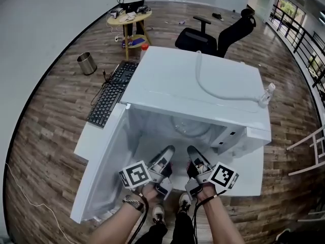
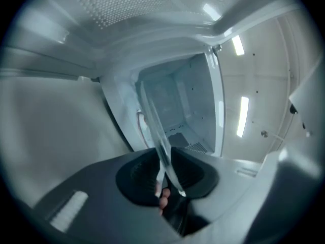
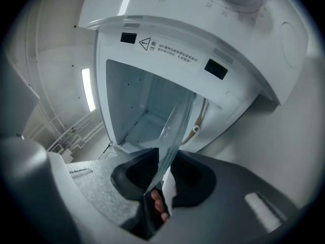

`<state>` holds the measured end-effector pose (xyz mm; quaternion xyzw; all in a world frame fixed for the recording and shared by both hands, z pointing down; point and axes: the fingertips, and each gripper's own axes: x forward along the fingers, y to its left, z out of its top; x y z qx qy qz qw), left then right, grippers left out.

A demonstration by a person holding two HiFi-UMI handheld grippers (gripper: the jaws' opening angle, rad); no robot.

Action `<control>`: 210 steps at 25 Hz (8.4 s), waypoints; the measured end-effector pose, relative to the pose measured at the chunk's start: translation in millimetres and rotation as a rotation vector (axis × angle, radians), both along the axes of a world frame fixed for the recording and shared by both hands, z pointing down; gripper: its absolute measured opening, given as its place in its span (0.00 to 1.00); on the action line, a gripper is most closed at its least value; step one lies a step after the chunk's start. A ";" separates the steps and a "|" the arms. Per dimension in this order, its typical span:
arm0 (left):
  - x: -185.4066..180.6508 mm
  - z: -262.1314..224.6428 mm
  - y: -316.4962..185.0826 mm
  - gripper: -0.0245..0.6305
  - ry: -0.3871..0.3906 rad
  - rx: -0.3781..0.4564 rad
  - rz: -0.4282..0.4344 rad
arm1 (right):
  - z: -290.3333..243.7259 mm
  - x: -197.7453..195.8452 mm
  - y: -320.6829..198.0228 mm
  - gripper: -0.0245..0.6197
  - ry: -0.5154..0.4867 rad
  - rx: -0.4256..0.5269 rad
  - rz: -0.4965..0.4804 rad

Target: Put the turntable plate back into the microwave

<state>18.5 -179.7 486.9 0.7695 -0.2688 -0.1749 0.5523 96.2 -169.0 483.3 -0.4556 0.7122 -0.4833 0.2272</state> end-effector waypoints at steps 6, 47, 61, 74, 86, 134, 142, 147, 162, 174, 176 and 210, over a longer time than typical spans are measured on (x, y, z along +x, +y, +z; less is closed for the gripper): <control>1.4 1.5 -18.0 0.17 -0.054 0.019 -0.002 | 0.8 4.3 -17.9 0.16 0.008 -0.013 0.006; 16.2 -6.6 -64.8 0.18 -0.028 -0.045 -0.015 | -1.6 18.4 -66.1 0.16 -0.010 -0.134 0.088; 16.3 -1.5 -68.9 0.16 0.049 -0.134 -0.096 | -0.5 18.4 -68.0 0.20 0.032 -0.219 0.125; 9.6 1.2 -73.8 0.08 0.125 -0.165 -0.206 | 7.9 9.2 -35.6 0.24 0.003 -0.168 0.074; 2.9 -0.6 -80.0 0.08 0.077 -0.155 -0.194 | 8.9 7.2 -41.1 0.18 -0.028 -0.169 0.103; -11.4 5.4 -55.1 0.16 -0.027 -0.108 -0.182 | 7.5 23.8 -40.3 0.12 -0.148 -0.154 0.218; 0.7 4.4 -55.0 0.15 -0.025 -0.107 -0.155 | 5.7 22.3 -43.9 0.13 -0.117 -0.161 0.193; 3.1 2.4 -60.9 0.14 -0.023 -0.103 -0.154 | 4.1 24.6 -46.4 0.13 -0.094 -0.164 0.206; 4.5 5.6 -65.4 0.10 0.006 -0.182 -0.252 | 7.7 13.1 -36.3 0.16 0.050 -0.212 0.138; 14.6 3.3 -64.7 0.15 -0.149 -0.143 -0.134 | 4.0 19.5 -45.5 0.10 0.049 -0.182 0.156; 16.2 4.3 -61.9 0.16 -0.185 -0.131 -0.089 | 5.0 21.2 -43.8 0.10 0.042 -0.188 0.169; 34.6 6.5 -42.9 0.16 -0.138 -0.106 0.051 | 5.0 25.1 -45.5 0.08 0.001 -0.180 0.169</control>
